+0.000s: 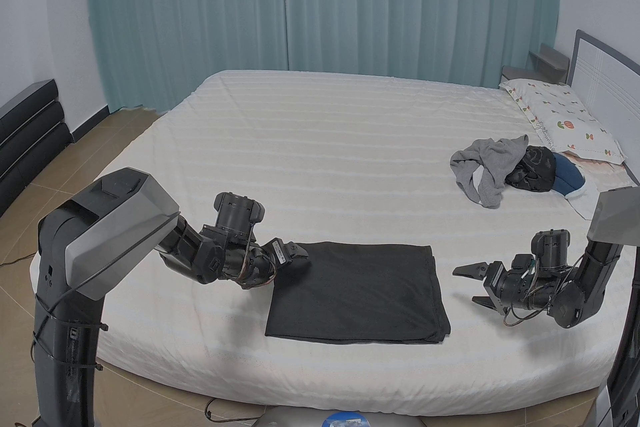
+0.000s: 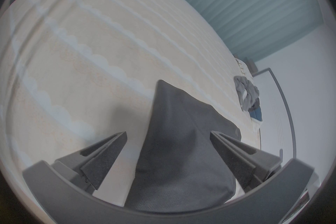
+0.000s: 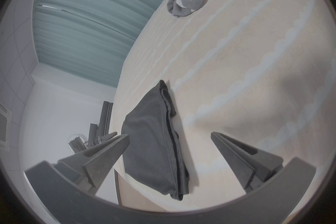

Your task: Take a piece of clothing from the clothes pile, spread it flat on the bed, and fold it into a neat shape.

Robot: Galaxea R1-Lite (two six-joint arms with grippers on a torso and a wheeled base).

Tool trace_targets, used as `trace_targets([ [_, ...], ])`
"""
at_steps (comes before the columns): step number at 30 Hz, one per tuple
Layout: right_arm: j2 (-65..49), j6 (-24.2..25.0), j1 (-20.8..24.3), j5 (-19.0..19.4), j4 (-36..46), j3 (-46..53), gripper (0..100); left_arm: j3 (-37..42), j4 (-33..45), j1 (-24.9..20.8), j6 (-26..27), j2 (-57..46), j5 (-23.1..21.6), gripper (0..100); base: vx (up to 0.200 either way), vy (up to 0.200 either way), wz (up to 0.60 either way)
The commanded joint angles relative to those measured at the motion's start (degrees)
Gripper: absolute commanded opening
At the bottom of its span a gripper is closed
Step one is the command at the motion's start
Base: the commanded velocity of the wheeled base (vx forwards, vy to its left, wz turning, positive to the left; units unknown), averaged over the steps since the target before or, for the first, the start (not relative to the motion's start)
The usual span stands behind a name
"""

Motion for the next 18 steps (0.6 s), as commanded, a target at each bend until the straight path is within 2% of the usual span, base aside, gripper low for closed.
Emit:
trace_targets([
  [1,2.33,0.36,-1.13,0.14,-0.04,-1.77,100,2.83,-1.86,-0.79,0.59,-0.09,-0.41,100,0.000,0.000,0.00],
  [9,2.95,1.41,-1.48,0.14,-0.04,-2.47,100,3.09,-3.18,-1.41,0.33,0.00,-0.76,100,0.000,0.000,0.00],
  [10,2.95,1.41,-1.48,0.14,-0.04,-2.47,100,3.09,-3.18,-1.41,0.33,0.00,-0.76,0,0.000,0.000,0.00],
  [18,2.95,1.50,-2.09,0.23,-0.04,-2.38,100,3.44,-3.09,-1.05,-0.29,-0.44,-0.59,0,0.000,0.000,0.00],
])
